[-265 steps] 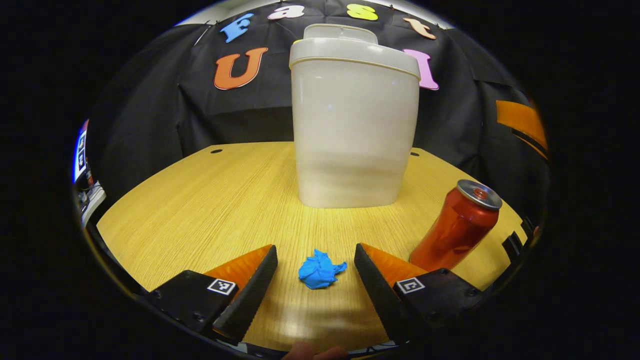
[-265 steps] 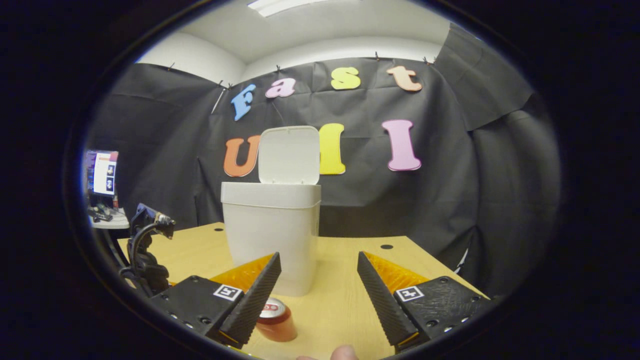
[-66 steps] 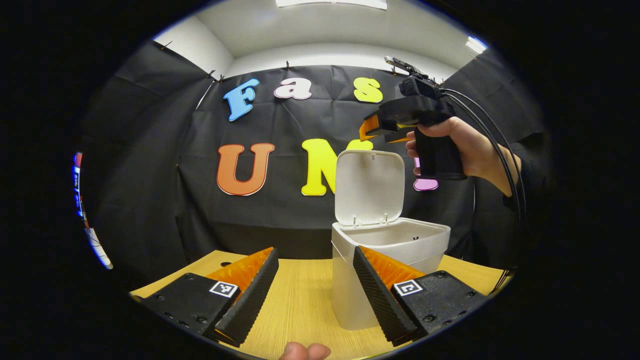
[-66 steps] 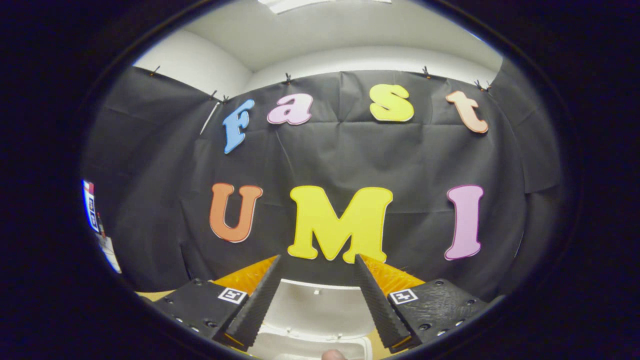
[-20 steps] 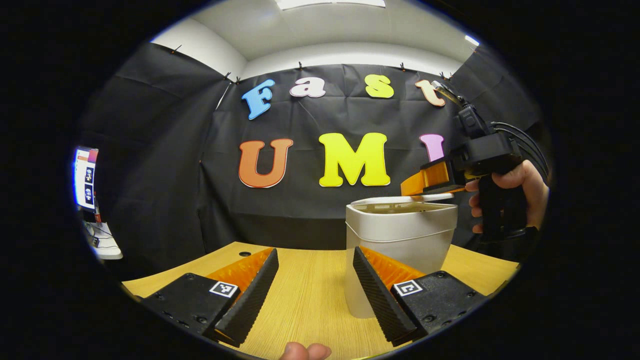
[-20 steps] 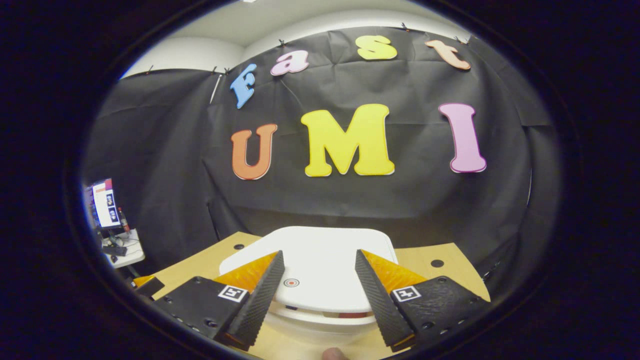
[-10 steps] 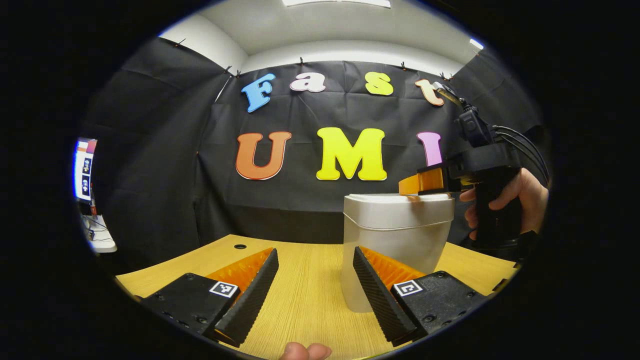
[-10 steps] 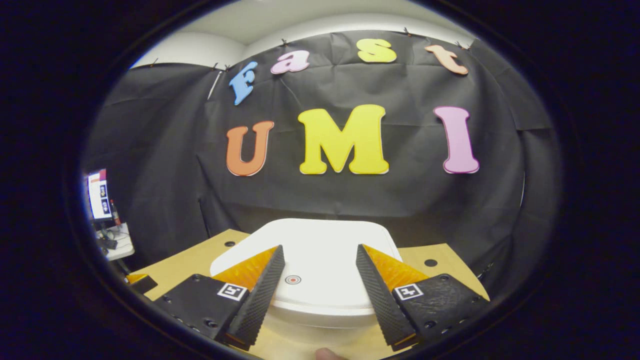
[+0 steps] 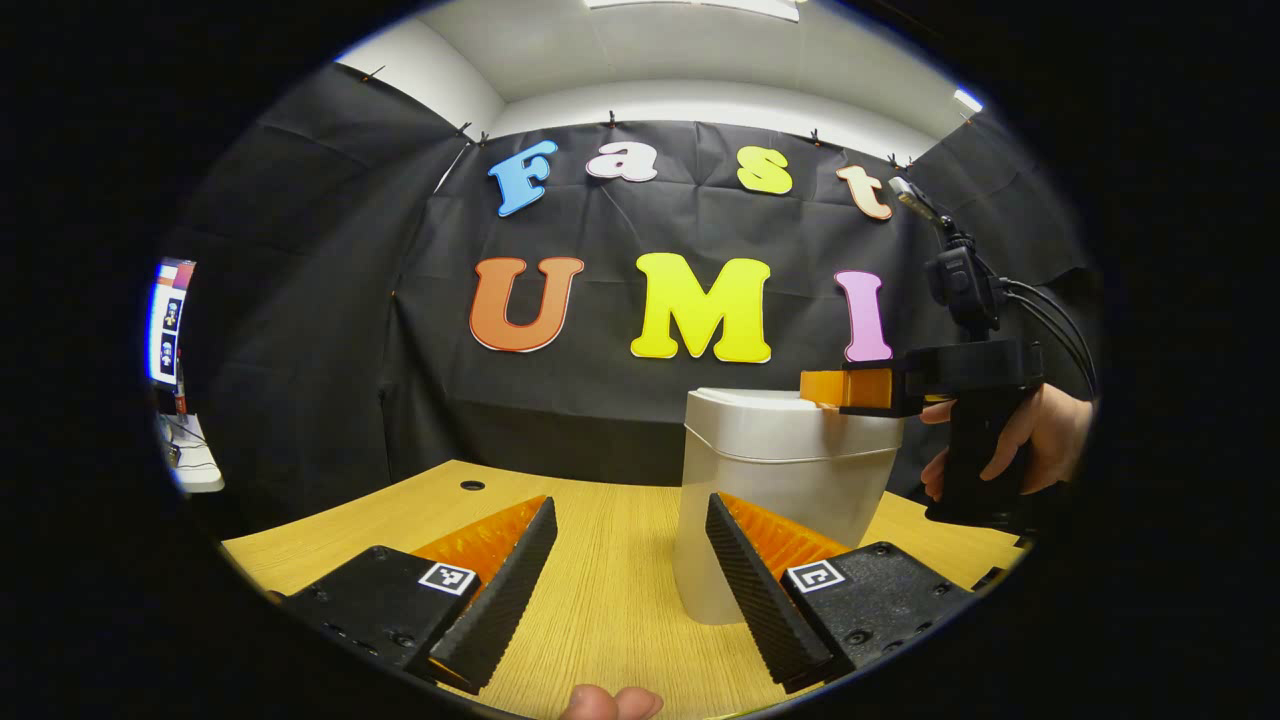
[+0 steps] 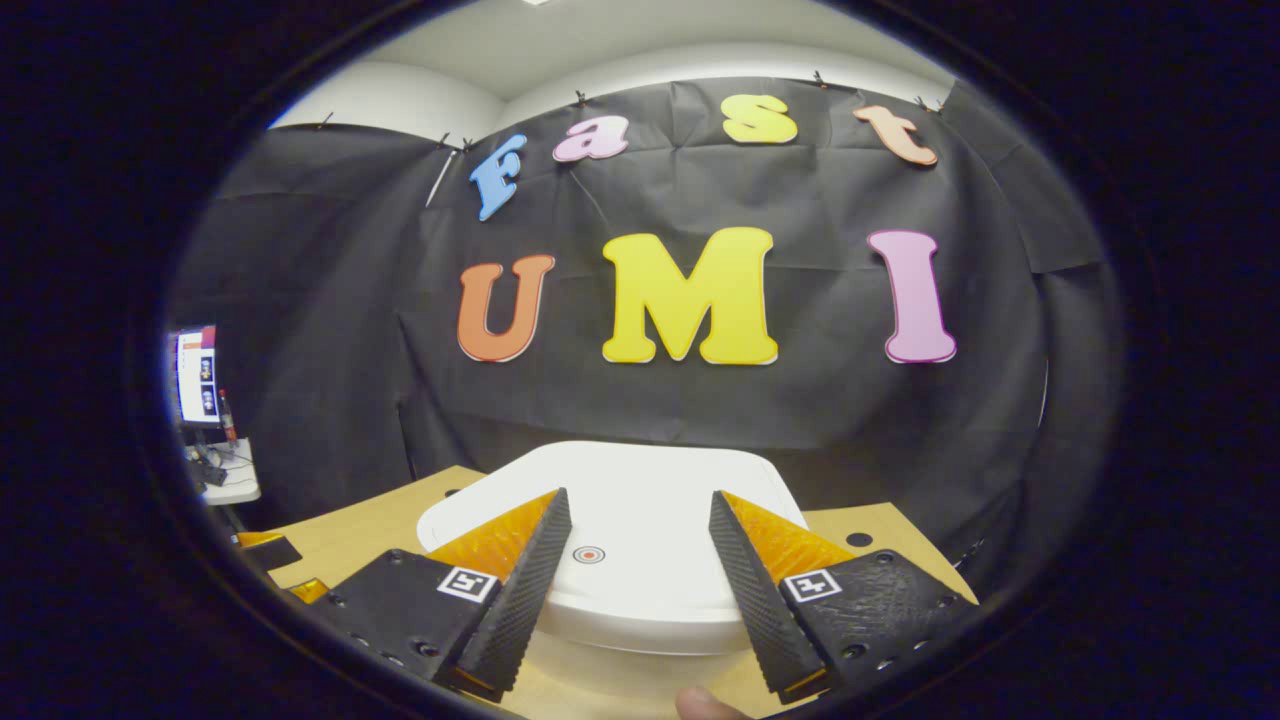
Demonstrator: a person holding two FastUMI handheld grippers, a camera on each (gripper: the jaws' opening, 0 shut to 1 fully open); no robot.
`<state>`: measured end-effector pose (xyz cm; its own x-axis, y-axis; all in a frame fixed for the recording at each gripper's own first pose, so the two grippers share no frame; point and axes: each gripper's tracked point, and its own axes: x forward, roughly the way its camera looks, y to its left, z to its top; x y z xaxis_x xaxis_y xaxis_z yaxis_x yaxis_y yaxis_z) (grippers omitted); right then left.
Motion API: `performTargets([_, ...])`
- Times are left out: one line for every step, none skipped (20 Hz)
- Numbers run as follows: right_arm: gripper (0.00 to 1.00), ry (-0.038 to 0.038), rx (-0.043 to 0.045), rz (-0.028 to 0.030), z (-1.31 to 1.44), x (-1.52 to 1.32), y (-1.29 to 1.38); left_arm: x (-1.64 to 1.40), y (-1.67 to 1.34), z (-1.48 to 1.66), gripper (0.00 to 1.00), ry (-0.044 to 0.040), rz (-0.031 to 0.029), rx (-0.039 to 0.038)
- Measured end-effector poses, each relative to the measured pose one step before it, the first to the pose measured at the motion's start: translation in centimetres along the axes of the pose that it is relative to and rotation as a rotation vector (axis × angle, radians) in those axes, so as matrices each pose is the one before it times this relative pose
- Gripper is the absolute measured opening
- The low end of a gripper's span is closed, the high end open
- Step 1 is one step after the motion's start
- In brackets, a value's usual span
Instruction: Press the lid of the desktop garbage bin to open it, pick up the crumpled paper on the desktop and throw it into the bin, then pick up the pop can on the desktop and drop it into the bin, and finally close the garbage bin lid.
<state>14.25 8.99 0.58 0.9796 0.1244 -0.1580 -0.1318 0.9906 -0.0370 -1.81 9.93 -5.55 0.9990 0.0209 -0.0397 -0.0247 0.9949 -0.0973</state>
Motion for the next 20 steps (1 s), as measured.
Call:
performTargets([0.88,-0.01173,-0.01184,0.00072,0.137,-0.137,0.036,-0.071,-0.046,0.030,0.97,0.00395,0.00194,0.00449])
performTargets([0.87,-0.01663,-0.00622,-0.01410,-0.020,0.008,-0.323,-0.208,0.165,0.072,0.97,-0.00153,0.00779,0.00611])
performTargets([0.88,-0.01268,0.01029,-0.00925,0.349,-0.014,-0.172,-0.093,0.043,0.372,0.97,-0.01064,0.00656,0.00325])
performTargets([0.95,0.00087,0.00251,-0.00118,-0.160,0.038,0.122,-0.089,-0.145,0.359,0.97,-0.00851,0.00360,0.00411])
performTargets([0.96,0.00696,-0.00479,0.00579,0.031,-0.004,0.118,-0.083,0.037,0.303,0.97,-0.00953,0.00776,0.00461])
performTargets([0.96,0.00015,-0.00396,0.01208,0.300,-0.175,0.137,-0.068,-0.043,0.215,0.97,-0.00618,0.00522,0.00634])
performTargets([0.94,-0.00259,0.00038,0.00738,0.469,-0.510,-0.076,-0.100,-0.193,0.283,0.97,-0.00694,0.00069,0.00794])
performTargets([0.95,-0.01644,0.00838,0.00044,0.494,-0.641,-0.337,0.000,0.055,0.138,0.97,-0.00450,0.00532,0.00648])
performTargets([0.95,-0.02855,0.02123,-0.00337,0.559,-0.850,-0.274,0.033,-0.010,0.259,0.97,-0.00647,0.00754,0.00205])
performTargets([0.95,-0.03066,0.01774,-0.00172,0.377,-1.015,-0.272,0.052,-0.119,0.133,0.97,-0.00243,0.00020,0.00070])
performTargets([0.95,-0.02289,0.00670,-0.00567,0.166,-1.062,-0.286,0.020,-0.325,-0.086,0.97,0.00111,-0.00634,0.00047])
performTargets([0.94,-0.02319,-0.00156,-0.01095,-0.085,-1.387,-0.465,-0.051,-0.189,-0.101,0.97,-0.00098,-0.00399,0.00236])
performTargets([0.94,-0.02035,-0.00580,-0.01360,-0.005,-1.348,-0.528,0.019,-0.120,-0.005,0.97,-0.00105,-0.00358,0.00383])
performTargets([0.94,-0.01815,-0.00577,-0.01290,0.005,-1.187,-0.568,0.020,-0.140,-0.075,0.97,0.00056,-0.00324,0.00080])
performTargets([0.94,-0.01327,-0.00431,-0.01242,-0.150,-1.271,-0.566,0.123,-0.218,-0.103,0.97,-0.00146,-0.00811,-0.00096])
performTargets([0.94,-0.00384,-0.00656,-0.02370,-0.758,-1.256,-0.847,0.062,-0.346,-0.224,0.97,0.00530,-0.01025,0.00102])
performTargets([0.94,-0.00547,-0.00790,-0.03124,-0.794,-1.104,-1.141,-0.004,-0.224,-0.163,0.97,0.00464,-0.00506,0.00408])
performTargets([0.95,0.00200,0.00472,-0.02666,-1.042,-1.020,-0.831,-0.053,-0.078,-0.019,0.97,0.00010,-0.00116,0.00360])
performTargets([0.95,0.00980,0.00946,-0.01695,-1.314,-1.019,-0.486,-0.053,0.032,0.037,0.97,0.00175,0.00211,0.00176])
performTargets([0.95,0.01756,0.00012,-0.01190,-1.141,-0.693,-0.418,0.020,0.168,-0.008,0.97,-0.00178,0.00372,-0.00028])
